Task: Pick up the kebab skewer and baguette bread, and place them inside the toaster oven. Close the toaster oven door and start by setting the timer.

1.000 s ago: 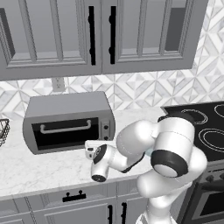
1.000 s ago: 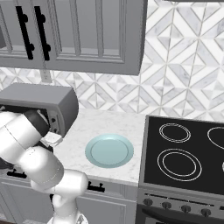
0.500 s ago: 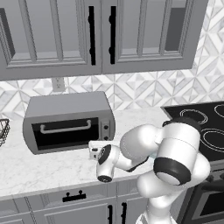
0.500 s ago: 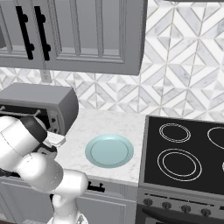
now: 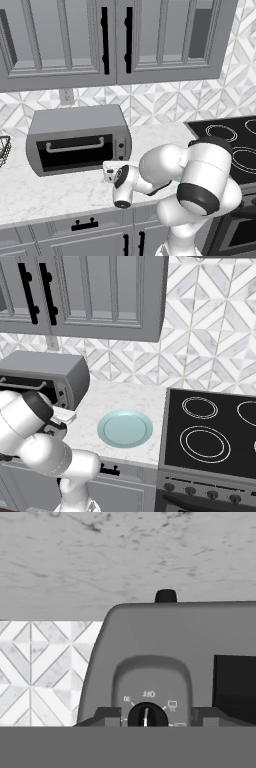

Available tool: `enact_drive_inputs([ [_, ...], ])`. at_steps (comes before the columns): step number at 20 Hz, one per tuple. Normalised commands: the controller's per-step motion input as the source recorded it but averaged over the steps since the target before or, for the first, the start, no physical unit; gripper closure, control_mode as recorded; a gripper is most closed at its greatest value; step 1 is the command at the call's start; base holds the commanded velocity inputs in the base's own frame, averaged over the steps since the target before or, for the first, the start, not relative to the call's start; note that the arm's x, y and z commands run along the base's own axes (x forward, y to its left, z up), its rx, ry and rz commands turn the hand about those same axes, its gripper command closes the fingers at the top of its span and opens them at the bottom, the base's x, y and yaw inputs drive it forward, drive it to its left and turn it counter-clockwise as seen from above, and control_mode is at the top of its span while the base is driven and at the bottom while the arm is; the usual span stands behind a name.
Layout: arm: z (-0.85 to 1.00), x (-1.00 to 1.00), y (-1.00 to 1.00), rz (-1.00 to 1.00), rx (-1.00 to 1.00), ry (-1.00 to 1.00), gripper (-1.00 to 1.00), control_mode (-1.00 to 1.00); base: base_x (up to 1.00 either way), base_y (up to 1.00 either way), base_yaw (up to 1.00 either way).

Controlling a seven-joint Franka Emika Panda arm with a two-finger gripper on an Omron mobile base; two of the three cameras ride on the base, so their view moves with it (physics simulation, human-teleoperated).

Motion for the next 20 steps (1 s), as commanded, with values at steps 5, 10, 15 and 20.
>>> enact_drive_inputs([
  [5,0.00,0.00,-0.32,0.06,0.00,0.00,1.00,-1.00,0.00,0.00,0.00],
  [10,0.00,0.00,-0.04,0.07,0.00,0.00,1.00,-1.00,0.00,0.00,0.00],
  [15,0.00,0.00,-0.02,0.11,0.00,0.00,1.00,-1.00,0.00,0.00,0.00],
  [20,0.00,0.00,-0.05,0.12,0.00,0.00,1.00,-1.00,0.00,0.00,0.00],
])
